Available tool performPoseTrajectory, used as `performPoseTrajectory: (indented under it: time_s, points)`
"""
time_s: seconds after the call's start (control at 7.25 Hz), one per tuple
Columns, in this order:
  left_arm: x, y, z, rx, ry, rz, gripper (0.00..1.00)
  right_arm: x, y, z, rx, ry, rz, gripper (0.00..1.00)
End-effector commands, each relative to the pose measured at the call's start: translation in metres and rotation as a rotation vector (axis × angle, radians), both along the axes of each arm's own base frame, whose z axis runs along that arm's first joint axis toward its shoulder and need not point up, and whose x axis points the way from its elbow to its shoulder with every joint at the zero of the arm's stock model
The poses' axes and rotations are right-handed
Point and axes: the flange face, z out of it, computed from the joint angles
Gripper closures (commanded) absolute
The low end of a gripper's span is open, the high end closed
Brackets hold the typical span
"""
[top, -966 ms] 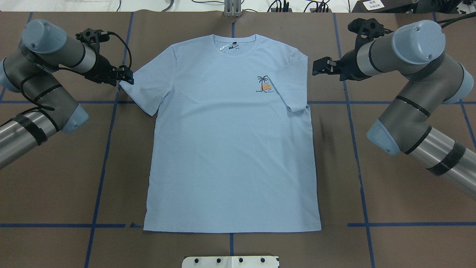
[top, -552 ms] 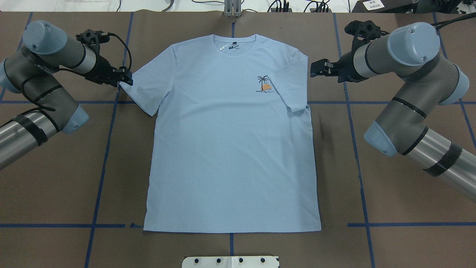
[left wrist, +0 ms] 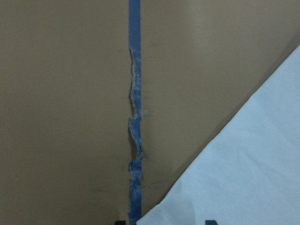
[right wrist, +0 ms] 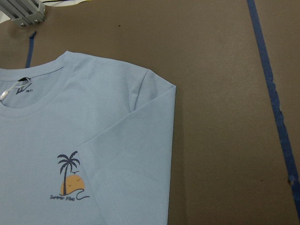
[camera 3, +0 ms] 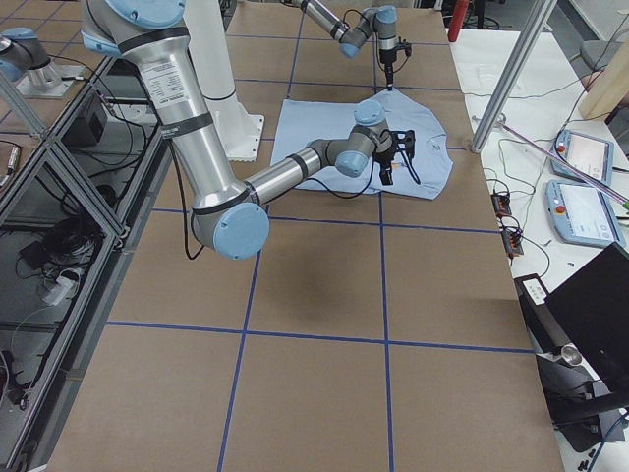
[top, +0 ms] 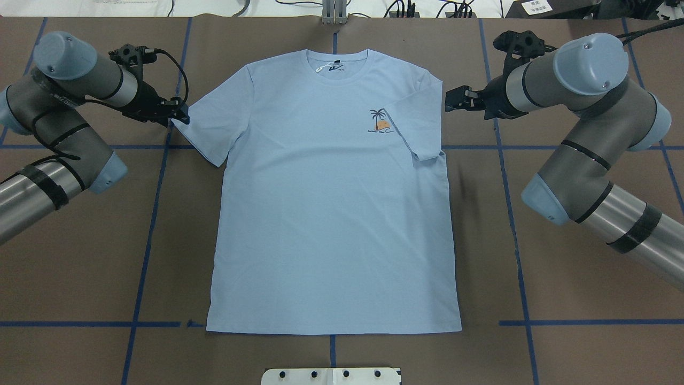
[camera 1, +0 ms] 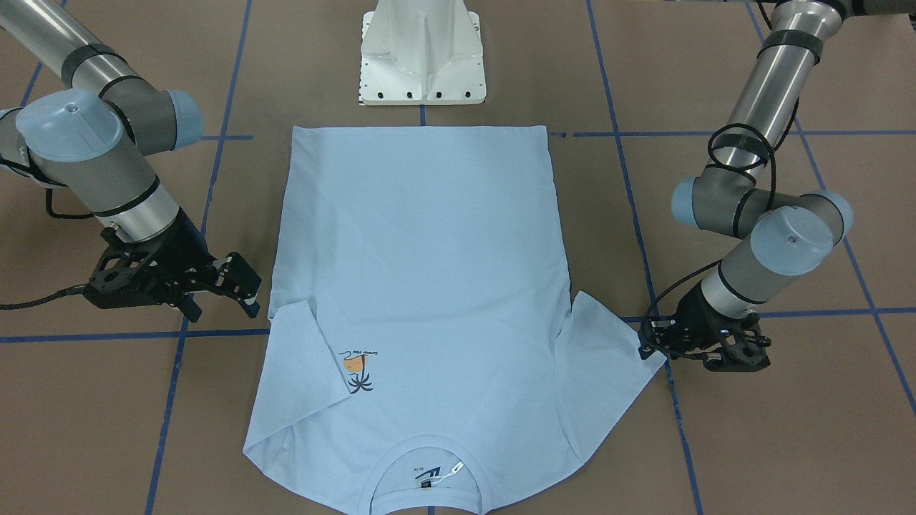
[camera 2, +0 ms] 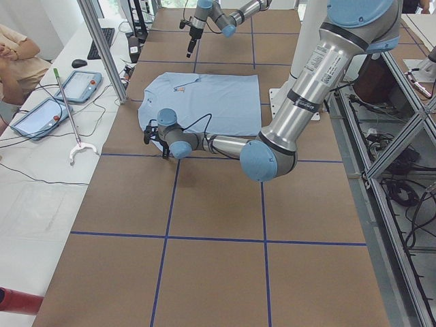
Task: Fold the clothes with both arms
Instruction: 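Move the left gripper to the nearest shoulder while the right gripper holds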
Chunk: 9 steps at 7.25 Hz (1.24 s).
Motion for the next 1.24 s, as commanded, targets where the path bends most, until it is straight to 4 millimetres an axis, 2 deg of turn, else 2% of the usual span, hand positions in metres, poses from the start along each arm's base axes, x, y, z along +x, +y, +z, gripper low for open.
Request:
performPoseTrajectory:
  time_s: [0.0, 0.14, 0.55, 0.97, 1.1]
  points:
    - [0.001, -0.001, -0.003, 0.005, 0.004, 0.0, 0.89, 0.001, 0.001, 0.003, 0.001, -0.003, -0.002, 0.0]
    - [0.003, -0.004, -0.009, 0.013, 0.007, 0.002, 1.0, 0.002, 0.001, 0.003, 0.0, -0.003, -0.002, 0.0]
    - [0.006, -0.008, -0.03, 0.037, 0.029, 0.001, 1.0, 0.004, 0.001, 0.009, -0.003, 0.005, 0.006, 0.0]
    - [0.027, -0.024, -0.12, 0.056, 0.121, -0.033, 1.0, 0.005, 0.001, 0.008, -0.004, 0.002, 0.008, 0.0]
    - [0.058, -0.01, -0.137, 0.03, 0.146, -0.015, 1.0, 0.005, 0.001, 0.008, -0.004, 0.003, 0.009, 0.0]
